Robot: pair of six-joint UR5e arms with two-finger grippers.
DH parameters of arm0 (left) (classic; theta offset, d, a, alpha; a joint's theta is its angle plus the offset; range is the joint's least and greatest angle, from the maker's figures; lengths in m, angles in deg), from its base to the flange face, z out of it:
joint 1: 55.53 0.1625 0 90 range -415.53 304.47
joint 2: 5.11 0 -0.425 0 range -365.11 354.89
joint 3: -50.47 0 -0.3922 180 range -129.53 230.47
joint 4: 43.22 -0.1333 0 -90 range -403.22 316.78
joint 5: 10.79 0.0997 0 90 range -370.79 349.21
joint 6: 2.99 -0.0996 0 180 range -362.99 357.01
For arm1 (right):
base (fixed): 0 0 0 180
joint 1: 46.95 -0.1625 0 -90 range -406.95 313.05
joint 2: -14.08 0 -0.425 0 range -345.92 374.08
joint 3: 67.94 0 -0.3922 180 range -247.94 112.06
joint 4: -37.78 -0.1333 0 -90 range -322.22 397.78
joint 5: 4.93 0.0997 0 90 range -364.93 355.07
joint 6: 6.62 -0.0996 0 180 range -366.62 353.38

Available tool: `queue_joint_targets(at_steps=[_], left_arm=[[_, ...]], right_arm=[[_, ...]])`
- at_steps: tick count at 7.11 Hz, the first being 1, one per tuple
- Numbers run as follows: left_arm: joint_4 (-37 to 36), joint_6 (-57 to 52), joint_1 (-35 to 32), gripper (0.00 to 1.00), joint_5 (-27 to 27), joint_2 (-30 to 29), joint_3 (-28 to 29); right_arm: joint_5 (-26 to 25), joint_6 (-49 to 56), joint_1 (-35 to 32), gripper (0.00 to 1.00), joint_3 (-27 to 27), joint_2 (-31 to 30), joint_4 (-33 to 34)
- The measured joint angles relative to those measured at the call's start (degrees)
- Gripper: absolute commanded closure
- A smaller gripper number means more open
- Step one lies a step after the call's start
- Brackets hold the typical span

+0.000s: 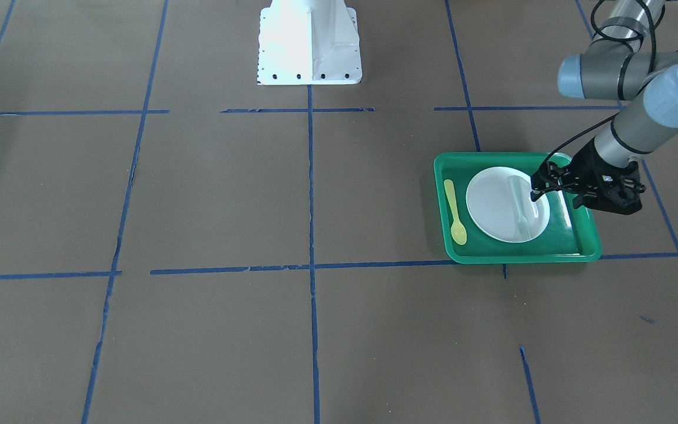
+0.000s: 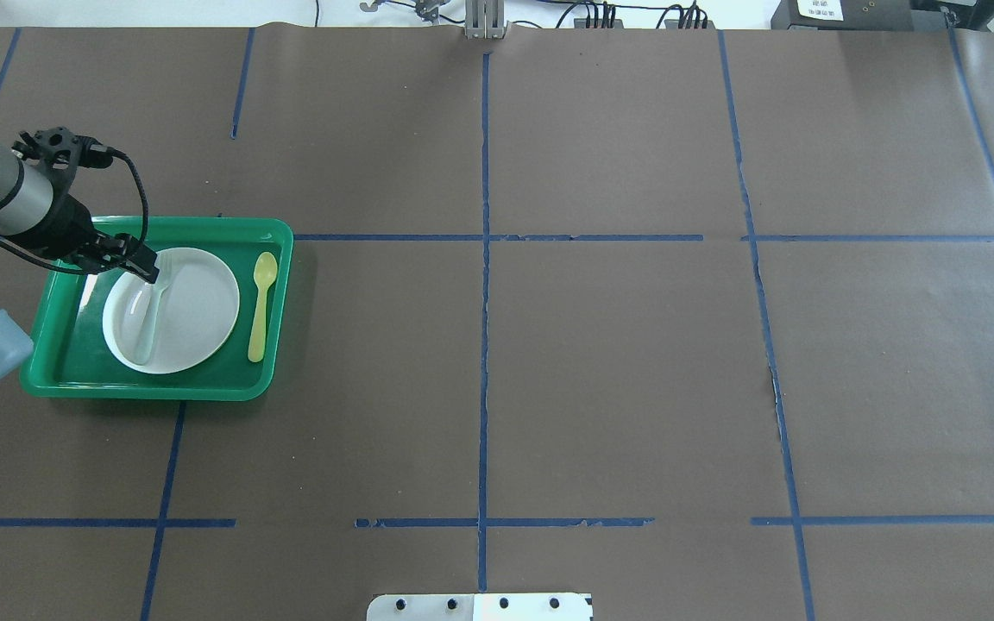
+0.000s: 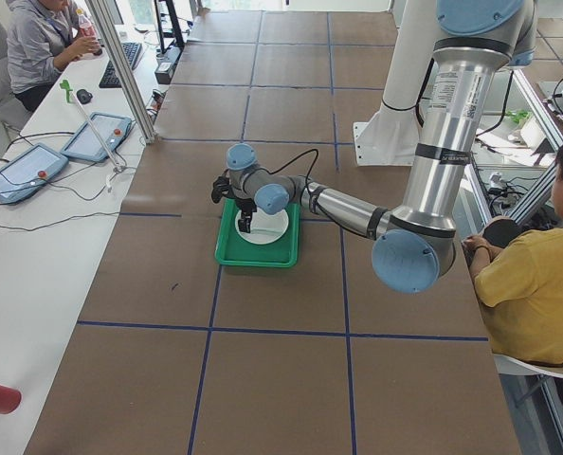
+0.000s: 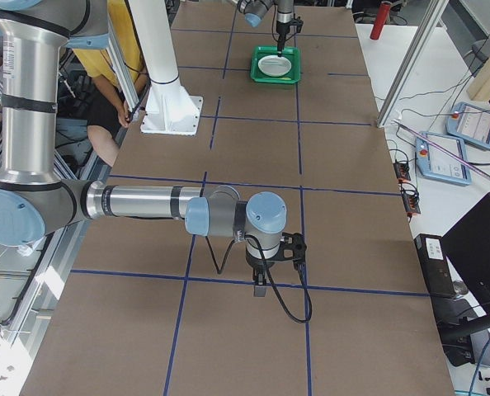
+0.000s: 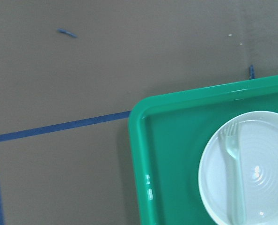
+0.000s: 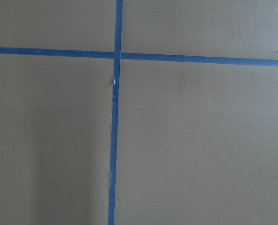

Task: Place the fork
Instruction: 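Reach the left gripper down over the white fork on the plate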

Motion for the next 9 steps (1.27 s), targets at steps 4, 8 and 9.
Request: queue_joint_targets(at_steps=[4, 8, 9], left_arm=[[-0.4, 0.2, 2.2, 0.28, -0.2, -0.9, 2.2], [-0.5, 0.2, 2.7, 0.36, -0.4, -0.9, 3.4], [-0.5, 0.2, 2.8, 0.45, -0.4, -0.9, 3.5]], right_arm=[[0.0, 0.0, 0.0, 0.0, 0.0, 0.0, 0.0], [0.0, 0.0, 0.0, 0.0, 0.0, 0.0, 0.0], [0.0, 0.0, 0.0, 0.0, 0.0, 0.0, 0.0]])
